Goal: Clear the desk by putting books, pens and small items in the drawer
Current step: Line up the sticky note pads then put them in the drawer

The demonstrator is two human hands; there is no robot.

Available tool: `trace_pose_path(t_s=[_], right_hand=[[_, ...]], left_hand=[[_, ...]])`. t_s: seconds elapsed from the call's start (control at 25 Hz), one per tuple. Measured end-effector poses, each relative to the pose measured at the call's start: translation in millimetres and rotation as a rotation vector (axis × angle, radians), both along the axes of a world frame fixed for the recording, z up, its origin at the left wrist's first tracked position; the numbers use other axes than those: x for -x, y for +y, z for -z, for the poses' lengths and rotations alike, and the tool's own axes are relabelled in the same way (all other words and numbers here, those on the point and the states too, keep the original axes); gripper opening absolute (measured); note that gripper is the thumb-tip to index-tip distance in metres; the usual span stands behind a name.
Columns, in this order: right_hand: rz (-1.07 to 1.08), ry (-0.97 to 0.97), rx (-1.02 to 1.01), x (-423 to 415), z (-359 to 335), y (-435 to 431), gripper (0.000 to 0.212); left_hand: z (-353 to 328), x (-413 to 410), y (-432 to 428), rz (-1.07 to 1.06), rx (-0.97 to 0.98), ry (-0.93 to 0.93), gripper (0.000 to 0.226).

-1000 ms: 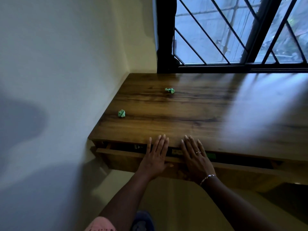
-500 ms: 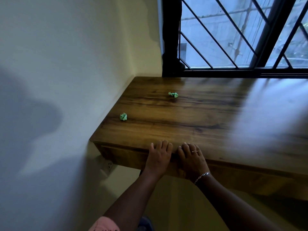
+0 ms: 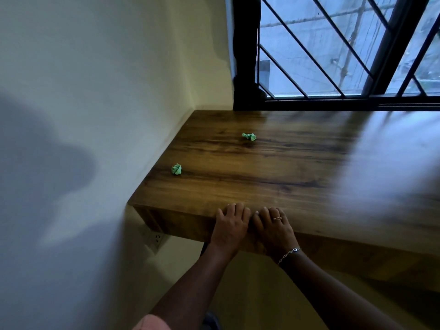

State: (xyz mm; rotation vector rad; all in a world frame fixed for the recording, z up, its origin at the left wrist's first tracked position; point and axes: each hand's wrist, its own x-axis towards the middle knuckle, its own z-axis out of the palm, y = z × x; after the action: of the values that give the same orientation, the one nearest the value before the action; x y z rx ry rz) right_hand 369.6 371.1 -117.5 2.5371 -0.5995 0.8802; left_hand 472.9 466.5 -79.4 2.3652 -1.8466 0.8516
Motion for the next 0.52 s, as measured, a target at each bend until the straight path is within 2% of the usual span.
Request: trace_pose_path(t_s=[0.12, 0.24, 0.36, 0.4, 0.52], right_hand=[[-0.015, 0.054, -0.088, 1.0, -6.6, 0.3, 0.025], [-0.078, 0.115, -0.161, 6.5, -12.3, 0.7, 0.039], [-0.131, 0.163, -0.276, 14.3, -21.9, 0.3, 0.046], [-0.148, 0.17, -0.312, 16.2, -24.1, -0.2, 0.049], [-0.168, 0.166, -0.444, 16.4, -39.8, -3.9, 0.045]], left_hand=[[-3.2, 3.3, 0.1, -0.023, -0.002, 0.028, 0.048], [-4.9, 4.0, 3.2, -0.041, 0.015, 0.12, 0.055], [-7.8, -0.5, 8.9, -0.028, 0.036, 0.204, 0.041], [-9.7, -1.8, 11.9, -0.049, 0.01, 0.244, 0.043], [-18.0, -7.6, 14.7, -0.073, -0.002, 0.37, 0.05]])
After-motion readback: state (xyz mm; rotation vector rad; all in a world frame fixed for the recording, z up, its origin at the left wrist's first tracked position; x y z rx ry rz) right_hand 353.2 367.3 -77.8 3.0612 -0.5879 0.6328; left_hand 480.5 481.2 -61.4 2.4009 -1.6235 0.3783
